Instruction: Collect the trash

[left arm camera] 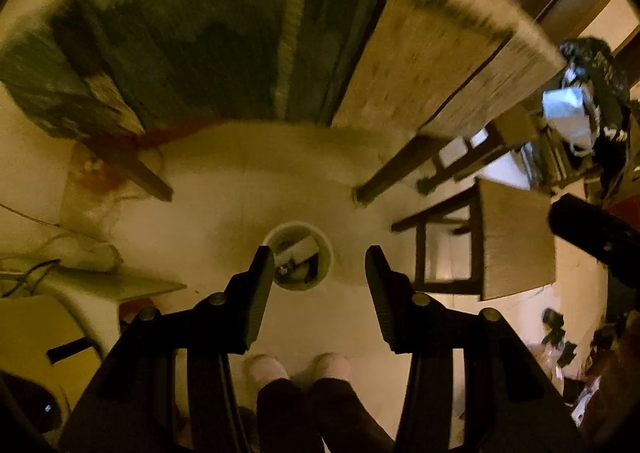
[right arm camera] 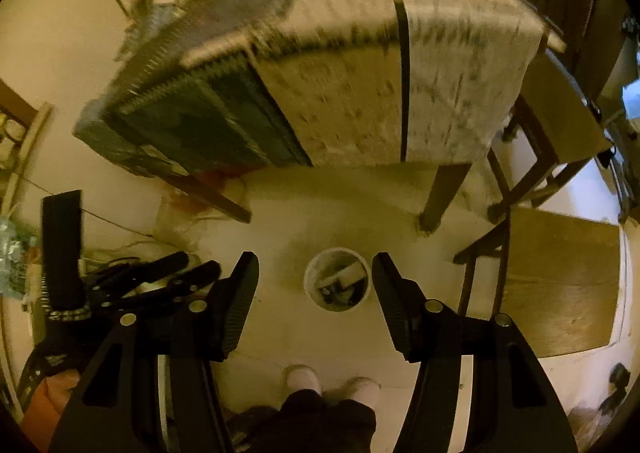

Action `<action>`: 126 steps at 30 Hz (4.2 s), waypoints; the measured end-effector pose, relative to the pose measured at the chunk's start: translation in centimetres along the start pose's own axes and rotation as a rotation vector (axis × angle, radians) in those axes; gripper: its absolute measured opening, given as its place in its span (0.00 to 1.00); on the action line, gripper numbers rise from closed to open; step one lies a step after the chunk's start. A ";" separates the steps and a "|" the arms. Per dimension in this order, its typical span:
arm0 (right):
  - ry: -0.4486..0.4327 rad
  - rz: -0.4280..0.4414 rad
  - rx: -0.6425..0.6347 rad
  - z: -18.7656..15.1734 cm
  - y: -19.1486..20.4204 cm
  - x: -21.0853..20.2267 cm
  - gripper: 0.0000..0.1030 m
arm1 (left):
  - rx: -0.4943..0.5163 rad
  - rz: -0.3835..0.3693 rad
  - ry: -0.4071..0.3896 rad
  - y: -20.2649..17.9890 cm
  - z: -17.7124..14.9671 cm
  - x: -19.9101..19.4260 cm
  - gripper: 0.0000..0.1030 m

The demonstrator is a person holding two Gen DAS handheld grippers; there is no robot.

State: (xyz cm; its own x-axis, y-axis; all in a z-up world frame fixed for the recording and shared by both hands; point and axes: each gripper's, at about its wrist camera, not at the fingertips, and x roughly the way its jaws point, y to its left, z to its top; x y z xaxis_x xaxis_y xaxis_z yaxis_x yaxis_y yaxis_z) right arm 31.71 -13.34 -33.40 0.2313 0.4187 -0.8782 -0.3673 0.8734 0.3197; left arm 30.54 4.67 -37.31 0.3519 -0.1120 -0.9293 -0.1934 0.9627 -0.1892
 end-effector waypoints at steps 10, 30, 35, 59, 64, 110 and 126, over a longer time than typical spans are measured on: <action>-0.222 0.018 -0.080 0.3 4.2 -15.4 0.54 | 0.037 -0.018 -0.318 -3.9 -0.8 -20.3 0.45; -0.732 -0.047 -0.241 -10.9 15.5 -36.5 0.64 | 0.180 -0.056 -0.799 -6.0 -15.8 -46.1 0.90; -0.760 -0.041 -0.220 -13.0 16.3 -37.2 0.91 | 0.182 -0.038 -0.834 -5.4 -18.5 -47.8 0.93; -0.758 -0.128 -0.260 -16.4 18.8 -37.6 0.94 | 0.189 -0.053 -0.827 -4.0 -20.6 -48.7 0.94; -0.752 -0.130 -0.258 -16.4 18.8 -37.7 0.94 | 0.189 -0.053 -0.827 -4.1 -20.5 -48.7 0.94; -0.710 -0.118 -0.234 -15.9 18.2 -37.2 0.94 | 0.206 -0.063 -0.799 -5.0 -20.3 -46.5 0.95; -0.691 -0.110 -0.218 -14.8 17.5 -36.3 0.94 | 0.202 -0.053 -0.775 -4.6 -18.6 -45.8 0.95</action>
State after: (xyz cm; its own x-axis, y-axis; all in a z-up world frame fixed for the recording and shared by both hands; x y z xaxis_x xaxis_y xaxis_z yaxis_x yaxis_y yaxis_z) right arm 3.52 -16.96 -1.19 0.7658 0.4559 -0.4536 -0.4638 0.8801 0.1016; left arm -1.73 0.74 0.21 0.9063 -0.0276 -0.4217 -0.0150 0.9951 -0.0974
